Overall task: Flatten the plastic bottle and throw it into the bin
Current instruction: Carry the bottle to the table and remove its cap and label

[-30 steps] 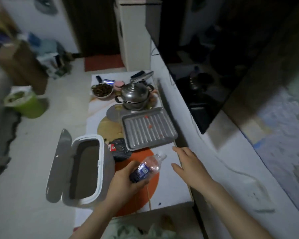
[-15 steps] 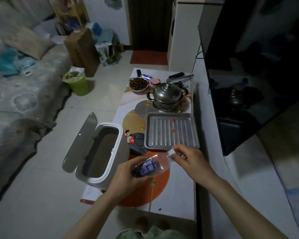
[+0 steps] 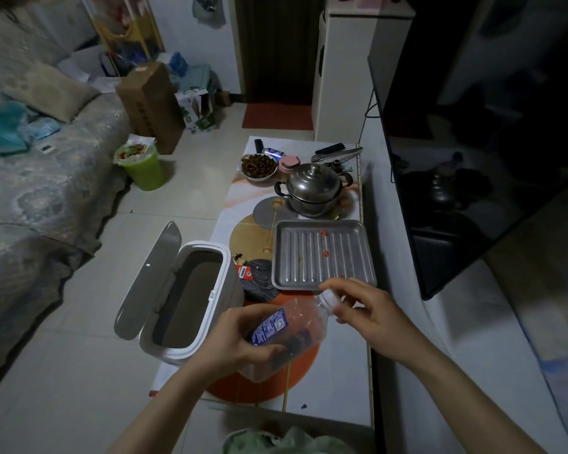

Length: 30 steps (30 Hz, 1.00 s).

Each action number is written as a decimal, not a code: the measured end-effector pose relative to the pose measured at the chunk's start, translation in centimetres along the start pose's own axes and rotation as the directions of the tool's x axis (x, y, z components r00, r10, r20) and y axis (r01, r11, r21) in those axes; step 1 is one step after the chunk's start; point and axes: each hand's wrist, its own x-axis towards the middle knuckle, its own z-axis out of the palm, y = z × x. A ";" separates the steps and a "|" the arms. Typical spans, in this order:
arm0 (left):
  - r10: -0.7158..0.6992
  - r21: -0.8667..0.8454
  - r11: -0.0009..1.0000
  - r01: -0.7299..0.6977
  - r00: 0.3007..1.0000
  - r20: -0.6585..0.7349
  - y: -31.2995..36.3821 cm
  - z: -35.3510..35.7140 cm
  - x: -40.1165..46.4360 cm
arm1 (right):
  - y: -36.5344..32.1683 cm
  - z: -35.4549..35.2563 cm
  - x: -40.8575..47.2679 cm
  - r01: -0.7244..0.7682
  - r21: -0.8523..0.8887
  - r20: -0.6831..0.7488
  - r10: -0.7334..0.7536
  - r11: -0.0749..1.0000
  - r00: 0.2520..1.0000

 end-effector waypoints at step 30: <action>-0.045 0.002 0.999 0.045 0.998 0.031 -0.2 1.6 -1.0 | 1.7 -0.1 -0.8 -0.181 0.028 0.065 0.179 0.983 0.982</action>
